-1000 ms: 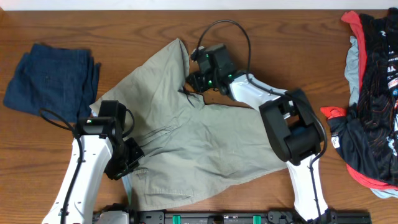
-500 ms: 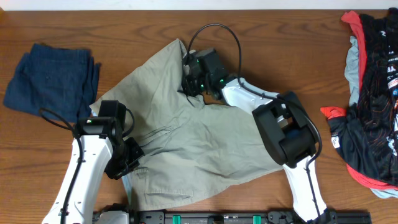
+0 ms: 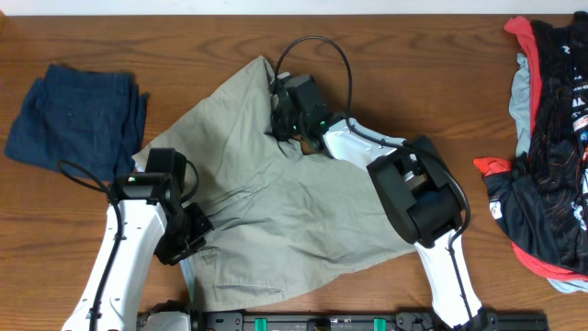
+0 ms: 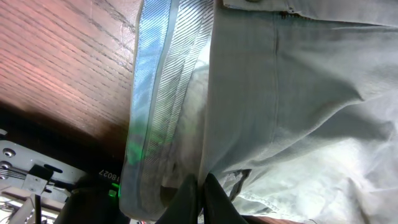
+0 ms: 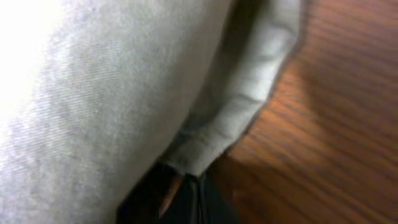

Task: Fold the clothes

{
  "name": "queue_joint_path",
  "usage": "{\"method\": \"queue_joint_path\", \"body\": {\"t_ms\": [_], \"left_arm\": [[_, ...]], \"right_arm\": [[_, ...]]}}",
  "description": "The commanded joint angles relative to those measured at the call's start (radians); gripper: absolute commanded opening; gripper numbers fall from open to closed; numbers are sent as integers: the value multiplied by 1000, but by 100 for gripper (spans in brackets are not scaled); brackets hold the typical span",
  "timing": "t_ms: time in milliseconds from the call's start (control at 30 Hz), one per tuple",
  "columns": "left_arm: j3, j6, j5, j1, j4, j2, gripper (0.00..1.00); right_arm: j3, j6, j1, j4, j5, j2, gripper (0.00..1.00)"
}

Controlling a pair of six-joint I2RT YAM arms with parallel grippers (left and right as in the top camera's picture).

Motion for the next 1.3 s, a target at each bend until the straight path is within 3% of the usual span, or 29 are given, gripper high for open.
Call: {"method": "queue_joint_path", "body": {"t_ms": [0,100,267,533,567,633,733,833,1067,1267], "left_arm": [[2,-16,-16,4,0,-7,6],[3,-16,-16,4,12,-7,6],[2,-16,-15,4,83,-7,6],[2,-16,-15,4,315,-7,6],[2,-16,-15,4,333,-7,6],[2,-15,-16,4,378,-6,6],[2,-15,-16,4,430,-5,6],[2,-15,-16,4,461,-5,6],[2,-15,-16,4,467,5,6],[2,-15,-16,4,471,6,6]], "right_arm": [[3,11,-9,-18,148,31,1],[16,10,-59,-64,266,4,1],[63,-111,-187,-117,283,-53,1],[199,-195,-363,-161,384,-92,2],[214,-195,-378,-176,378,-92,10],[240,-195,-406,-211,372,-92,38],[249,-195,-415,-249,371,-94,45],[249,-195,-410,-330,313,-97,64],[244,-128,-402,-591,97,-94,64],[185,-27,-401,-507,99,-87,68]]}}
